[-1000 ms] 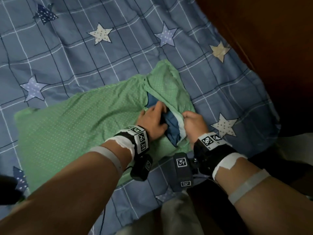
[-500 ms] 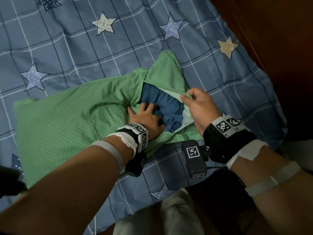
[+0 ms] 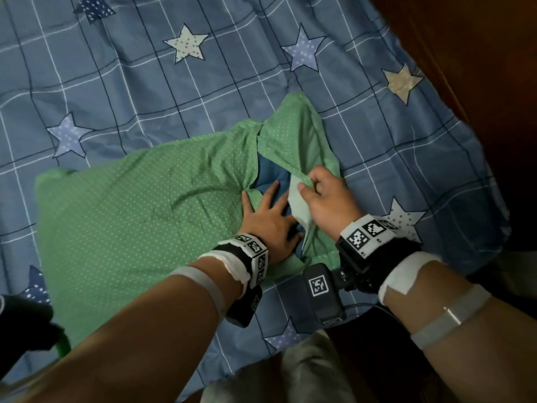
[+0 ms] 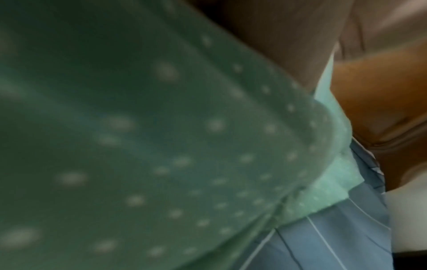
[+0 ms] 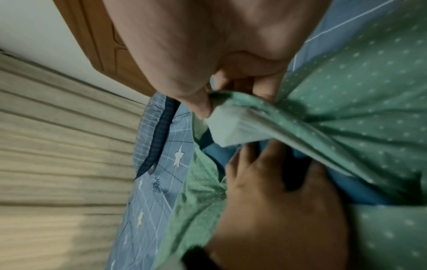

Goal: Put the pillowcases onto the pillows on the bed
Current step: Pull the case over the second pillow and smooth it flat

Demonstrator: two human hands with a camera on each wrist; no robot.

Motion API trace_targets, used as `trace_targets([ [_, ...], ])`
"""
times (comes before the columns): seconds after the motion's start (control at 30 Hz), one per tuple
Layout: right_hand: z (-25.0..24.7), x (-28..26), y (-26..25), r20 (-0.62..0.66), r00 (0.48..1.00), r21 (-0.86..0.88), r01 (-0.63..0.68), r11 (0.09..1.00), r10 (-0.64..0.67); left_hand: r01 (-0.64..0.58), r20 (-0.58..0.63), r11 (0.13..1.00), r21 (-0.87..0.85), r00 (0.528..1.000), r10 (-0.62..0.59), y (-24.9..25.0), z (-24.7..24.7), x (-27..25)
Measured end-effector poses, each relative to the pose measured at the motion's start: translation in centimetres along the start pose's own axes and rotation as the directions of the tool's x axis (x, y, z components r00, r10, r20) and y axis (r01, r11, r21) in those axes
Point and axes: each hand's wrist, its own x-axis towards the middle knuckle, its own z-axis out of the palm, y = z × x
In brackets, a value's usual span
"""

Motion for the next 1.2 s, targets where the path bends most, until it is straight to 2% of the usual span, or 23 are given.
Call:
trace_targets([
  [0.13, 1.8, -0.2, -1.8, 0.117, 0.990, 0.066, 0.074, 0.995, -0.082, 0.088, 0.156, 0.996, 0.031, 0.983, -0.091, 0.7, -0.4, 0.1],
  [0.2, 2.4, -0.3, -2.6, 0.131, 0.984, 0.038, 0.116, 0.992, -0.120, 0.081, 0.178, 0.996, 0.034, 0.980, -0.086, 0.8, -1.2, -0.1],
  [0.27, 2.8, 0.0, -2.3, 0.050, 0.995, -0.012, 0.085, 0.996, -0.084, 0.049, 0.109, 0.995, -0.091, 0.993, -0.039, -0.1, -1.5, 0.2],
  [0.33, 3.0, 0.2, -1.3, -0.048, 0.998, -0.078, 0.036, 0.996, -0.040, -0.035, -0.038, 0.949, -0.313, 0.999, 0.024, -1.8, -1.8, 0.3],
  [0.4, 3.1, -0.3, -0.3, -0.048, 0.998, -0.150, 0.024, 0.988, -0.031, -0.133, -0.224, 0.881, -0.454, 0.974, 0.031, -3.9, -2.2, 0.4],
  [0.43, 3.2, -0.8, 0.1, -0.008, 0.999, -0.198, 0.032, 0.980, -0.034, -0.128, -0.279, 0.872, -0.472, 0.960, -0.009, -4.9, -2.7, 0.4],
  [0.47, 3.4, -1.4, 0.4, 0.034, 0.999, -0.232, 0.036, 0.972, -0.029, -0.079, -0.289, 0.890, -0.448, 0.956, -0.060, -5.7, -3.4, 0.3],
  [0.53, 3.7, -2.7, 0.5, 0.081, 0.996, -0.264, 0.048, 0.963, -0.027, 0.044, -0.259, 0.962, -0.268, 0.959, -0.116, -6.8, -5.0, 0.0],
  [0.6, 4.1, -3.1, 0.8, 0.085, 0.996, -0.269, 0.062, 0.961, -0.040, 0.069, -0.198, 0.997, -0.046, 0.977, -0.076, -7.6, -5.8, -0.3],
  [0.63, 4.2, -3.1, 0.9, 0.085, 0.995, -0.268, 0.065, 0.961, -0.043, 0.047, -0.166, 0.999, 0.004, 0.985, -0.045, -7.9, -5.9, -0.4],
  [0.67, 4.4, -3.1, 0.9, 0.086, 0.995, -0.255, 0.068, 0.965, -0.048, 0.017, -0.143, 1.000, 0.001, 0.990, -0.017, -8.3, -6.0, -0.4],
  [0.73, 4.4, -3.2, 0.7, 0.087, 0.995, -0.180, 0.060, 0.982, -0.045, -0.038, -0.127, 0.987, -0.154, 0.992, 0.018, -8.9, -6.5, -0.4],
  [0.8, 4.4, -3.3, 0.4, 0.084, 0.996, -0.131, 0.052, 0.990, -0.041, -0.124, -0.161, 0.952, -0.280, 0.984, 0.081, -8.8, -7.2, 0.0],
  [0.87, 4.8, -3.0, 0.5, 0.085, 0.996, -0.119, 0.033, 0.992, -0.023, -0.243, -0.210, 0.917, -0.316, 0.961, 0.182, -7.8, -8.1, 0.5],
  [1.0, 5.1, -2.6, 0.9, 0.126, 0.983, -0.043, -0.125, 0.991, 0.130, -0.357, -0.257, 0.852, -0.383, 0.927, 0.273, -4.8, -9.0, 1.9],
  [1.1, 4.5, -2.8, 1.3, 0.159, 0.963, -0.001, -0.220, 0.976, 0.217, -0.356, -0.293, 0.830, -0.429, 0.924, 0.245, -2.2, -8.9, 3.4],
  [1.2, 3.4, -2.8, 2.3, 0.127, 0.961, 0.192, -0.266, 0.945, 0.245, -0.223, -0.309, 0.874, -0.432, 0.947, 0.089, -1.8, -8.1, 5.0],
])
